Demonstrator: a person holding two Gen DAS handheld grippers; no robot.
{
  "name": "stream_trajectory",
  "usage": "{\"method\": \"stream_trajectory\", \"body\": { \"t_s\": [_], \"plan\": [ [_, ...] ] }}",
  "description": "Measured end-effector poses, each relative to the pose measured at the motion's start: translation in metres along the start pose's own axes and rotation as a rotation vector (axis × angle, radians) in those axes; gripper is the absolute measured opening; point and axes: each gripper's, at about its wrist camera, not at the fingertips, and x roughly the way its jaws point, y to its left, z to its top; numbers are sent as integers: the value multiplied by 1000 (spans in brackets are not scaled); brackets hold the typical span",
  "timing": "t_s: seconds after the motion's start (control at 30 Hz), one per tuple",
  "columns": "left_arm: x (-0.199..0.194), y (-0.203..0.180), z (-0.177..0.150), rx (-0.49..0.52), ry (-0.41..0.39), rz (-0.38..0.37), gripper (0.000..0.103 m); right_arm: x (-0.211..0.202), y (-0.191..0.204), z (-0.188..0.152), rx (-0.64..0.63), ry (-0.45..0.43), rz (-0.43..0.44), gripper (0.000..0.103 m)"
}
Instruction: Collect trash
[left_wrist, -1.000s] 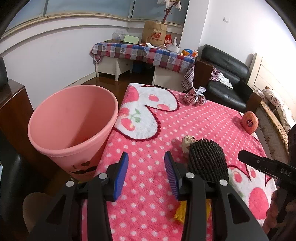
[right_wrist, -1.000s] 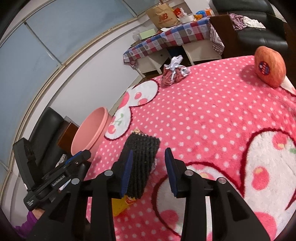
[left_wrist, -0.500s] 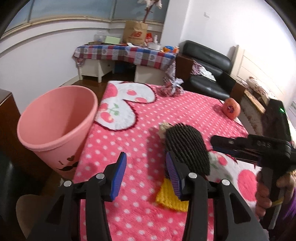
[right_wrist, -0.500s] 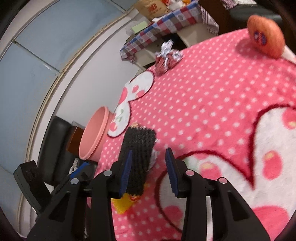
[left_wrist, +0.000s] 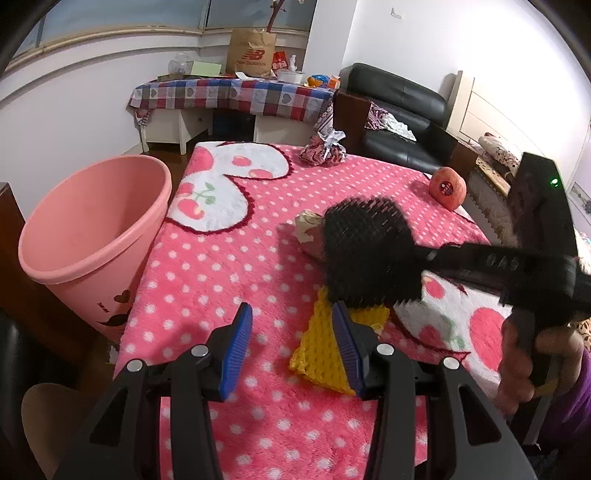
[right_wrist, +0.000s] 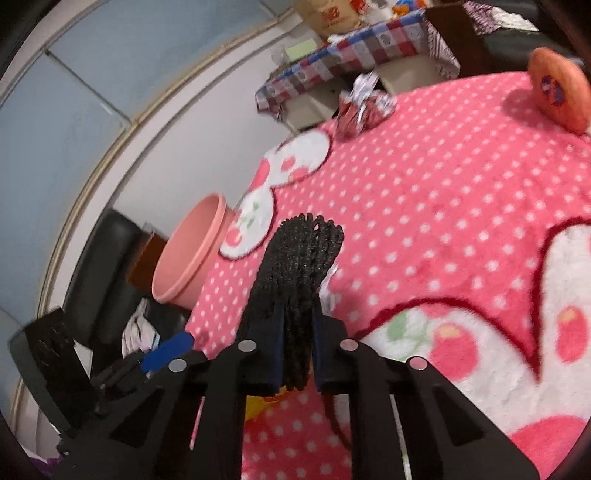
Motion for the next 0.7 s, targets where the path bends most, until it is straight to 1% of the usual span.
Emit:
{"method": "stream_trajectory", "body": {
  "t_s": [0.1,0.23,0.5,0.6,0.63,0.67,0.7],
  "plan": [
    [4,-2,-1,7,14,-14,46,-16,-11,7,28,-51,-14,12],
    [11,-10,0,33,34,-25,47,-34,-26,9,50,-94,-48,12],
    [34,-17,-6,50,117,-42,48,-51,-51,2,67,-124,-116,12],
    [37,-21,-8,65,126,-38,47,-50,-57,-1,61,-123,-135,12],
    [37,-22,-7,69,127,-36,45,-49,-57,-2,63,-122,-136,12],
    [37,-23,-7,72,128,-38,39,-49,-58,-3,64,-121,-135,12],
    [37,-24,-8,76,128,-39,36,-49,-59,-3,60,-123,-136,12]
  ]
}}
